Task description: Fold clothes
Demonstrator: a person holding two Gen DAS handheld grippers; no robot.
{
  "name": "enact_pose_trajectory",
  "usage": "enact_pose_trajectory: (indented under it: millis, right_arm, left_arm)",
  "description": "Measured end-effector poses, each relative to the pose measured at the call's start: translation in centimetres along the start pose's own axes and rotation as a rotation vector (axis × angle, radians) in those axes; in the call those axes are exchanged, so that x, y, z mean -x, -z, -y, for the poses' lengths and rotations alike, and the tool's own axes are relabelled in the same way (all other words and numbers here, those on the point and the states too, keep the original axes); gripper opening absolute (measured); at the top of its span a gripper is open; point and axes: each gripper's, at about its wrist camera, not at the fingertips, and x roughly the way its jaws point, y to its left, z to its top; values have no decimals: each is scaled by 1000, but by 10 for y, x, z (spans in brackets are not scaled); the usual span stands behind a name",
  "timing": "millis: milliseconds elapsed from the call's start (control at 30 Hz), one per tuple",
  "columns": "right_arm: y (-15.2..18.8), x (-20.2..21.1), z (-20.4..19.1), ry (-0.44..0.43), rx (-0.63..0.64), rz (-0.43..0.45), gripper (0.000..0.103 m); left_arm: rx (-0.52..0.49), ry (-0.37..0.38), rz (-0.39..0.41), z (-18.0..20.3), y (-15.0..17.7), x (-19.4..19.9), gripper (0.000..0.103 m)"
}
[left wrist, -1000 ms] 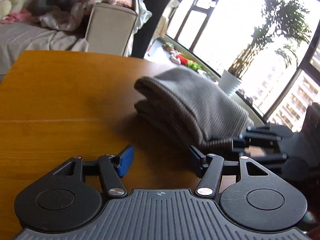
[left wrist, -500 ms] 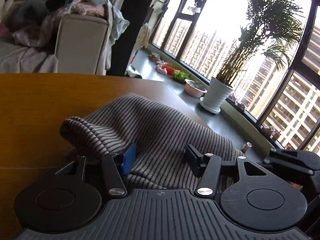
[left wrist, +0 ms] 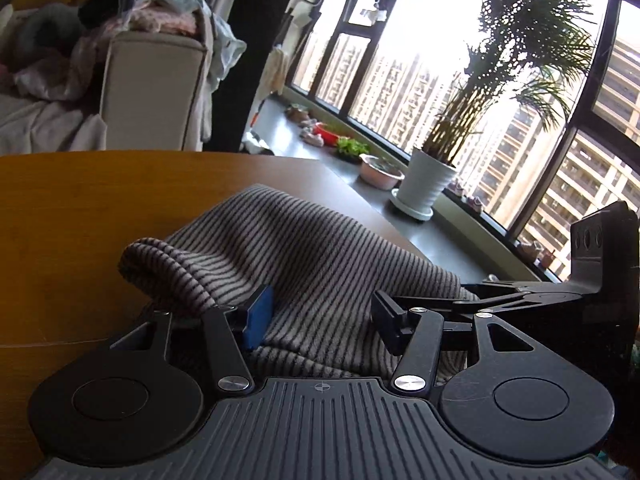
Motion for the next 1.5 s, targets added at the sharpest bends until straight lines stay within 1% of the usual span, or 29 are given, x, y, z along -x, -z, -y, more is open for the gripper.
enact_pose_trajectory:
  millis: [33,100,167,233,333,433,500,533,633,667,700,733,767,800,867,967,1000,1100,1133,1167,1200,1233,1300,1333,1367,1400,1433,1467,1500]
  right_arm:
    - [8,5,-12,24,39,28,103]
    - [18,10,-27,61,62,62,103]
    - [23,11,-27,59,-20,58,103]
    - [25,8,-17,5,-126,50,103]
    - [27,8,-16,-33,-126,45,103]
    - [27,10,-11,-117,-121,25,103]
    - [23,15,-5,-151,-132,12,103]
    - [20,21,-1,-149,-131,35,103]
    - [-2,40,5,-88,-82,140,103]
    - [-12,40,5,-95,-62,148,103]
    - [-23,41,6,-101,-42,155,101]
    - [-33,42,7,-107,-23,163,96]
    - [-43,40,7,-118,-8,162,85]
    - [-52,34,7,-138,-9,136,82]
    - [-66,15,6,-156,-15,75,82]
    - [-80,-23,4,-145,0,-41,87]
    - [-81,-36,5,-153,-16,-92,88]
    - [-81,-67,17,-242,-115,-234,88]
    - [-80,-74,19,-271,-137,-267,87]
    - [-79,-71,15,-301,-127,-260,77]
    - [-77,-68,10,-330,-117,-253,62]
    - [-76,-63,4,-353,-92,-233,60]
    - [-74,-35,-18,-383,43,-126,52]
    - [-72,-20,-26,-404,101,-73,51]
    - [-68,-10,-31,-403,149,-38,51]
    - [-65,-4,-34,-369,195,-24,51]
    - [-61,0,-36,-327,238,-16,51]
    - [-56,-1,-37,-261,274,-24,50]
    - [-51,-5,-38,-193,313,-33,45]
  left_arm:
    - [5,6,-1,-3,0,2,59]
    - [11,22,0,-9,2,7,59]
    - [7,37,7,-12,6,12,59]
    - [-8,37,18,-13,10,17,59]
    - [-23,28,30,-13,16,23,59]
    - [-19,26,36,-14,17,25,59]
    - [-19,25,39,-13,17,24,59]
    - [-18,23,39,-12,17,24,59]
    - [-12,20,36,-12,17,25,59]
    - [-9,22,36,-12,16,25,59]
    - [-6,24,36,-13,16,25,59]
    - [-2,26,37,-13,16,25,60]
    - [1,29,39,-14,16,24,60]
    - [4,30,40,-14,17,24,60]
    - [7,32,42,-15,17,25,60]
    - [7,38,42,-16,17,25,60]
    - [7,41,42,-16,17,26,60]
    - [0,45,40,-16,18,28,60]
    - [-6,44,40,-16,19,30,61]
    - [-15,44,41,-16,20,32,62]
    - [-23,45,43,-15,21,34,66]
    - [-32,47,46,-14,23,35,70]
    - [-52,50,53,-13,26,37,75]
    - [-59,56,59,-12,26,39,80]
    - [-66,66,68,-11,27,42,83]
    - [-73,75,76,-10,27,45,88]
    - [-80,85,85,-9,28,48,89]
    - [-85,93,88,-8,29,52,89]
    - [-86,89,84,-8,30,54,89]
